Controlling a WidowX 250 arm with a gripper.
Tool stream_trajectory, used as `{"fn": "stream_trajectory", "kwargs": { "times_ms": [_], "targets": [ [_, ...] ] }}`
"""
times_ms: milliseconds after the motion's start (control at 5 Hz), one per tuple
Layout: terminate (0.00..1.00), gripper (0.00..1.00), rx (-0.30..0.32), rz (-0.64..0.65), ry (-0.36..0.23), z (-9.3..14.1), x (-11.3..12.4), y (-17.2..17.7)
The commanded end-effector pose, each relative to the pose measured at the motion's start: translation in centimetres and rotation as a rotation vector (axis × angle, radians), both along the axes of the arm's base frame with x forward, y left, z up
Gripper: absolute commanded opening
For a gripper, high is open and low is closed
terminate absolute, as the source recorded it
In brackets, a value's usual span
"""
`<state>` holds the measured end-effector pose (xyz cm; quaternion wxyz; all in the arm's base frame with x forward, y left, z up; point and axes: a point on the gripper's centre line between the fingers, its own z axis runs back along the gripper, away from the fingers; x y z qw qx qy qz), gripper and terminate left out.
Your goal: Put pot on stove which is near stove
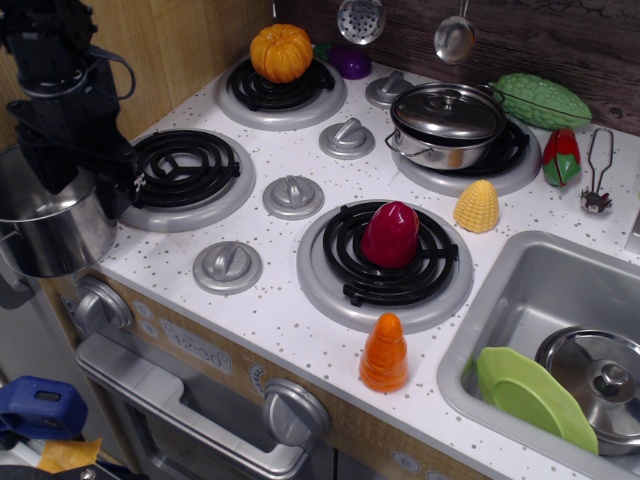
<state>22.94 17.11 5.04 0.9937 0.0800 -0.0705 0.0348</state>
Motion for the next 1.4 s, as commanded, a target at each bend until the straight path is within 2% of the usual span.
{"fn": "stream_trajectory", "kwargs": {
  "times_ms": [0, 200, 400, 600, 800, 1000, 1200],
  "targets": [
    [0.00, 1.00, -0.007, 0.018, -0.023, -0.6, -0.3, 0.9],
    [0.00, 0.00, -0.004, 0.035, -0.037, -1.2, -0.5, 1.1],
    [0.00, 0.00, -0.011, 0.045, -0.044, -1.4, -0.6, 1.1],
    [0.00, 0.00, 0.005, 0.049, -0.062, -1.0, -0.4, 0.8],
    [0.00, 0.00, -0.009, 0.046, -0.076, 0.0, -0.4, 0.1],
    [0.00, 0.00, 0.019, 0.020, -0.090, 1.9, 0.0, -0.4],
    [0.00, 0.00, 0.061, -0.016, -0.153, 3.0, 0.3, -1.3]
  ]
}}
